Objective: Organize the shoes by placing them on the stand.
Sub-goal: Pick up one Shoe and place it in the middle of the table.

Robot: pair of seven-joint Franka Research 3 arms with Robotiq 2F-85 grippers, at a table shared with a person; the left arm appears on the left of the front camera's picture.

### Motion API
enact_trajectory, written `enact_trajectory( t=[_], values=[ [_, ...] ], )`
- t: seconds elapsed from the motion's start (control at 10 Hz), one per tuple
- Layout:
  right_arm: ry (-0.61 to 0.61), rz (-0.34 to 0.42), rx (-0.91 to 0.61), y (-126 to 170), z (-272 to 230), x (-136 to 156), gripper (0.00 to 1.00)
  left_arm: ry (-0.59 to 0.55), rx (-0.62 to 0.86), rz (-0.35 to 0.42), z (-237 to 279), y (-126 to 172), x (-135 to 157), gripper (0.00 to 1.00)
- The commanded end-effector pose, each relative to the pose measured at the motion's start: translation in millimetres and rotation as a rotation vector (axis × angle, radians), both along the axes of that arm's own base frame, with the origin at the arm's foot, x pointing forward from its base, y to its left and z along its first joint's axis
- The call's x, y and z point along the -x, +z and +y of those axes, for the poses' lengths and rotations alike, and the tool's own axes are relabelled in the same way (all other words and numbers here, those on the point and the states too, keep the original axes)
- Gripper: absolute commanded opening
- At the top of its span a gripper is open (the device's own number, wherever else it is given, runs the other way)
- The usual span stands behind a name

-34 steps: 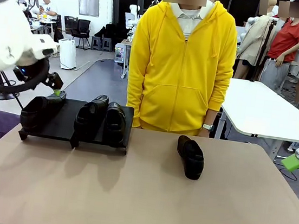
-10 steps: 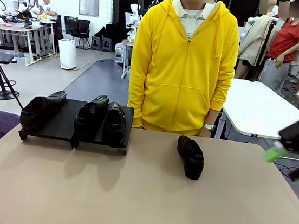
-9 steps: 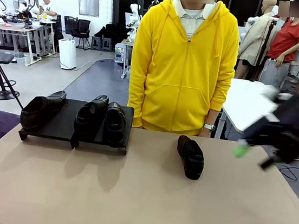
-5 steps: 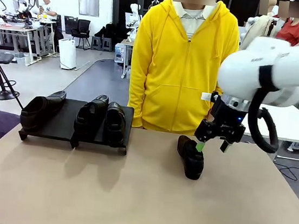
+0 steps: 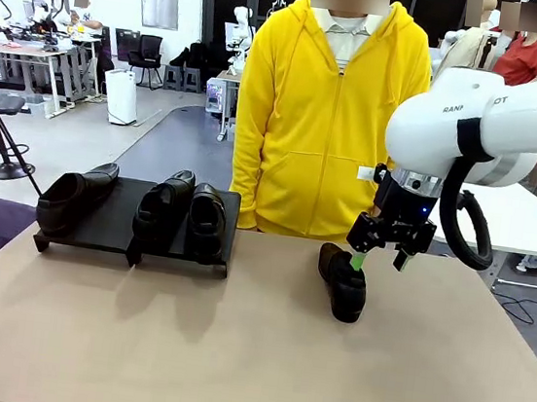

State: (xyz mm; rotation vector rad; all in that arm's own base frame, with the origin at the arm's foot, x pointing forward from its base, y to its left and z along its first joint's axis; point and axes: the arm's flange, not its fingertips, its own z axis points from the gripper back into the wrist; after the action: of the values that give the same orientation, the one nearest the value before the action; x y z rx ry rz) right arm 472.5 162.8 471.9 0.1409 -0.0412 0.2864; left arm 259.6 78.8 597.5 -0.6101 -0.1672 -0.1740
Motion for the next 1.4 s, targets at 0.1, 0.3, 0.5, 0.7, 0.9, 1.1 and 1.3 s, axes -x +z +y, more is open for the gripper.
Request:
enact_trajectory(
  t=[0.1, 0.3, 0.5, 0.7, 0.9, 1.1, 1.3],
  values=[
    [0.039, 0.048, 0.018, -39.2, 26.8, -70.9, 1.0, -0.006, 0.009, -0.015, 1.7, -0.5, -0.5, 1.0],
    [-0.028, 0.004, 0.004, -68.3, 36.3, -106.6, 1.0, -0.006, 0.009, -0.015, 1.7, -0.5, -0.5, 1.0],
    [-0.049, -0.017, 0.0, -88.5, 39.2, -122.6, 1.0, -0.006, 0.009, -0.015, 1.7, -0.5, -0.5, 1.0],
    [-0.042, -0.007, 0.008, -101.8, 41.7, -132.1, 1.0, -0.006, 0.009, -0.015, 1.7, -0.5, -0.5, 1.0],
    [-0.059, 0.077, -0.03, -116.1, 39.5, -140.7, 1.0, -0.006, 0.009, -0.015, 1.7, -0.5, -0.5, 1.0],
    [-0.048, 0.072, -0.046, -116.5, 38.4, -139.4, 1.0, -0.006, 0.009, -0.015, 1.7, -0.5, -0.5, 1.0],
    [-0.023, 0.07, -0.024, -118.4, 42.1, -139.9, 0.76, -0.006, 0.009, -0.015, 1.7, -0.5, -0.5, 1.0]
  ],
)
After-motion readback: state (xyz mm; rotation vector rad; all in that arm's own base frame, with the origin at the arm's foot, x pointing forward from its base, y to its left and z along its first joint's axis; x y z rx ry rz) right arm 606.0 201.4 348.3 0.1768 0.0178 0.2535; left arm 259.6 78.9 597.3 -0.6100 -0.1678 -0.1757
